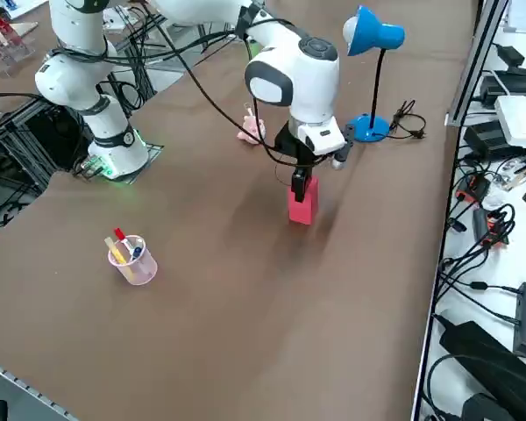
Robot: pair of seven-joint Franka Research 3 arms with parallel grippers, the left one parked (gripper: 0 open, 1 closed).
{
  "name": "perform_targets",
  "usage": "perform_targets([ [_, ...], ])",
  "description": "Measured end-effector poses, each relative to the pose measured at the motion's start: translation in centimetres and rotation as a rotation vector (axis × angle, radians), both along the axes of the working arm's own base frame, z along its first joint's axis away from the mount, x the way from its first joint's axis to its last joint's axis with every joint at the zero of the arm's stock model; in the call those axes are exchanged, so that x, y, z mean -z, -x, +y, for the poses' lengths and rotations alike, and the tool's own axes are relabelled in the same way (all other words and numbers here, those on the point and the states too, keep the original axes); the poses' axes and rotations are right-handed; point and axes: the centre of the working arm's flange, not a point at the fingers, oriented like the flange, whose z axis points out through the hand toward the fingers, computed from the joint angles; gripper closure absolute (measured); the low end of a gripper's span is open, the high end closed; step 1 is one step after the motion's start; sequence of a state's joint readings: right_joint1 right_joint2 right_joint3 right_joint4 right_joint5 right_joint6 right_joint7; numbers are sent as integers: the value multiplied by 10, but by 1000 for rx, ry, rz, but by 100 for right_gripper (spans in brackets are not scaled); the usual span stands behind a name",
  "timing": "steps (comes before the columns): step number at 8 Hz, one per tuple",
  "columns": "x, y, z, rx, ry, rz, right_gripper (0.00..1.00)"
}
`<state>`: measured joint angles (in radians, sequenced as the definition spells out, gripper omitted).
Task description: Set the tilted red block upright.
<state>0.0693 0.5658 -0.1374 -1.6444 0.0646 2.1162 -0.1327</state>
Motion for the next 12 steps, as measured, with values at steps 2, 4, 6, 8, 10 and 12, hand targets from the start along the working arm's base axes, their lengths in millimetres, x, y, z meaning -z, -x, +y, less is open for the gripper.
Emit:
perform_targets([
  [2, 1, 0, 0, -1, 0, 2, 18],
  [4, 2, 0, 1, -3, 0, 3, 0],
  [6, 1, -1, 2, -7, -1, 0, 0],
  [8, -2, -3, 2, -9, -1, -7, 0],
  [10, -13, -9, 2, -10, 0, -28, 0],
  [12, -37, -15, 2, -11, -1, -54, 0],
])
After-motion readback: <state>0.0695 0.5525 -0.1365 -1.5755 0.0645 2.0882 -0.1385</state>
